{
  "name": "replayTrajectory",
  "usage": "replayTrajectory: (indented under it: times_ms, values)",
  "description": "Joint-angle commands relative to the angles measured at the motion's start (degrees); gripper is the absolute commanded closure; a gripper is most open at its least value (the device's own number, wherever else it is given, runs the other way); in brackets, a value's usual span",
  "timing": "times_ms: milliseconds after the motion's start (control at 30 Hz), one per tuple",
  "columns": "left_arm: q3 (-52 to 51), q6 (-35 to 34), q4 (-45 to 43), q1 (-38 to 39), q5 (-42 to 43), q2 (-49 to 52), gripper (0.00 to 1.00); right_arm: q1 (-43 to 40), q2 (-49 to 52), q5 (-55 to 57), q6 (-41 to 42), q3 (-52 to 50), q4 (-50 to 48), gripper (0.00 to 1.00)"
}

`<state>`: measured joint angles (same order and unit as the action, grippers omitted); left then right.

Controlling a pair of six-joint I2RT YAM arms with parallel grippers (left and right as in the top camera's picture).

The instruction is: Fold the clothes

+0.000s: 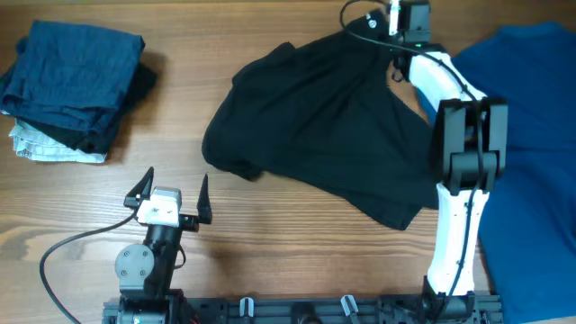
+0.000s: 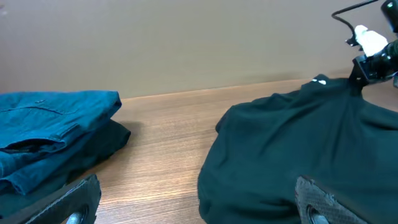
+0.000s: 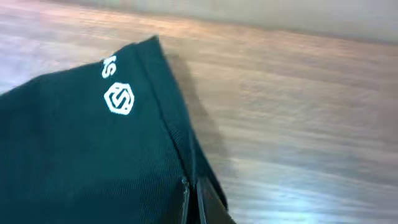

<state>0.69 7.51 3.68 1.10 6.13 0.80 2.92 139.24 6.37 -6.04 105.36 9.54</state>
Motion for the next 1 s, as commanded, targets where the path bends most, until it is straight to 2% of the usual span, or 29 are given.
replayTrajectory:
  times_ms: [0, 100, 133, 233, 267, 300, 433, 533, 633, 700, 767, 867, 967]
  values:
    - [-0.3, 1.1, 0.0, -0.2, 0.9, -0.4, 0.00, -2.2, 0.7, 1.8, -1.3, 0.1, -2.3, 0.96]
    - [-0.3, 1.1, 0.0, -0.2, 0.9, -0.4, 0.00, -2.6, 0.7, 1.8, -1.3, 0.1, -3.2, 0.95]
    - [-0.3, 1.1, 0.0, -0.2, 0.9, -0.4, 0.00, -2.6, 0.7, 1.8, -1.3, 0.1, -3.7, 0.91]
    - [-0.3, 1.1, 0.0, -0.2, 0.9, -0.4, 0.00, -2.6, -1.1, 1.8, -0.8, 0.2, -4.7, 0.67]
    - [-0.3, 1.1, 0.0, -0.2, 0.9, -0.4, 0.00, -2.6, -3.2, 1.8, 0.9, 0.2, -4.6, 0.46]
    - [-0.3, 1.1, 0.0, -0.2, 0.9, -0.4, 0.00, -2.6, -5.9, 1.8, 3.4, 0.2, -3.7, 0.41]
    - [-0.3, 1.1, 0.0, -0.2, 0.9, -0.4, 0.00, -2.1, -13.3, -1.5, 7.2, 0.2, 4.7, 0.39]
    - [-0.3, 1.1, 0.0, -0.2, 0.9, -0.4, 0.00, -1.7, -18.4, -1.5, 13.2, 0.2, 23.3, 0.22]
    - [-0.3, 1.1, 0.0, -0.2, 0.9, -0.4, 0.00, -2.5, -20.7, -1.9, 16.7, 0.2, 39.0, 0.18]
    - [-0.3, 1.1, 0.0, -0.2, 0.9, -0.4, 0.00, -2.5, -20.6, -3.1, 16.5, 0.1, 43.6, 0.17]
    - [-0.3, 1.1, 0.0, -0.2, 0.9, -0.4, 0.00, -2.4, -20.6, -9.0, 15.0, 0.1, 45.7, 0.14]
    - [-0.3, 1.1, 0.0, -0.2, 0.9, -0.4, 0.00, -2.4, -20.6, -12.0, 15.2, 0.1, 45.8, 0.10]
    - [-0.3, 1.1, 0.0, -0.2, 0.9, -0.4, 0.00, -2.4, -20.6, -12.0, 15.0, 0.1, 45.8, 0.01]
